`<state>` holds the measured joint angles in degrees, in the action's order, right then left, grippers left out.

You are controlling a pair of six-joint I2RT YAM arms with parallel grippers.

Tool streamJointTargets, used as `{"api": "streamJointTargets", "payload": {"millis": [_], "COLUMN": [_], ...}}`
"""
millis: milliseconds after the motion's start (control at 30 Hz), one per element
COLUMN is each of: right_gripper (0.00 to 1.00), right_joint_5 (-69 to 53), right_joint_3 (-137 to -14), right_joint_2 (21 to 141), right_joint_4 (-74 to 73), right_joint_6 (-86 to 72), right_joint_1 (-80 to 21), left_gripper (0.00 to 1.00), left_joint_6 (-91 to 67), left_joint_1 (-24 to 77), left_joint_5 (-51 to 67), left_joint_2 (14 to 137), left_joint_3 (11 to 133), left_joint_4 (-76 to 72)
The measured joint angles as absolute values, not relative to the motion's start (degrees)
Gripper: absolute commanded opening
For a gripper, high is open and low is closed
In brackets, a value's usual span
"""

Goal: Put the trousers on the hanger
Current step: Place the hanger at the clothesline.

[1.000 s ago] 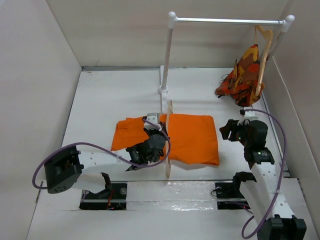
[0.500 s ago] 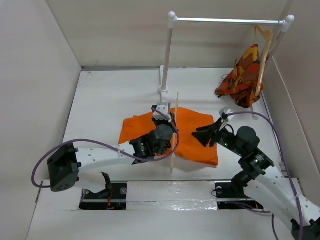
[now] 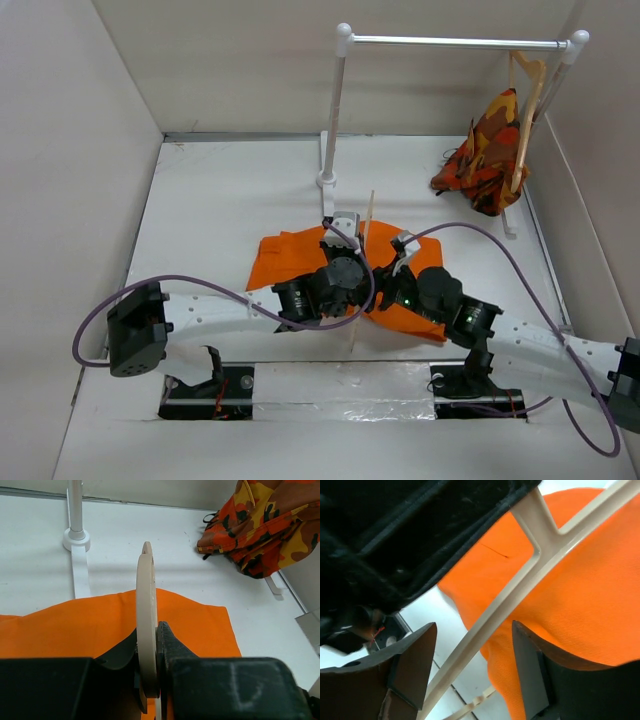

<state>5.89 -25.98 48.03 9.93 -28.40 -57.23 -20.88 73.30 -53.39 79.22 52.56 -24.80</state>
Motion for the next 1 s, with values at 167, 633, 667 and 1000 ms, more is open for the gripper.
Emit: {"api": "streamJointTargets", "payload": {"millis": [167,633,667,1000], "right_gripper": [0.44,0.00,0.00,0.00], "right_joint_5": [6.70,12.60,12.86,10.46], "right_joint_3": [-24.25,-21.41,-21.06,-20.60], "right_joint_2": [49.71,45.80,44.75,40.10], "right_joint_4": [13.89,15.53,15.79,16.93], "right_joint_6": [-30.70,-37.85,-38.06,-39.33], "right_joint_1": [-58.41,-58.63,-58.63,-60.10], "left_gripper": [0.00,0.06,0.12,0.56], "left_joint_6": [-20.43,-16.19,-15.90,-15.31], "left_joint_1": [73.52,74.17,74.15,73.25], "left_joint_5": [-53.39,-53.23,-52.64,-43.27], "left_joint_2": [79.22,79.15,79.18,76.18], "left_joint_3": [52.71,57.28,57.80,62.00], "left_joint_4": [-24.18,-23.20,-23.16,-28.32]}}
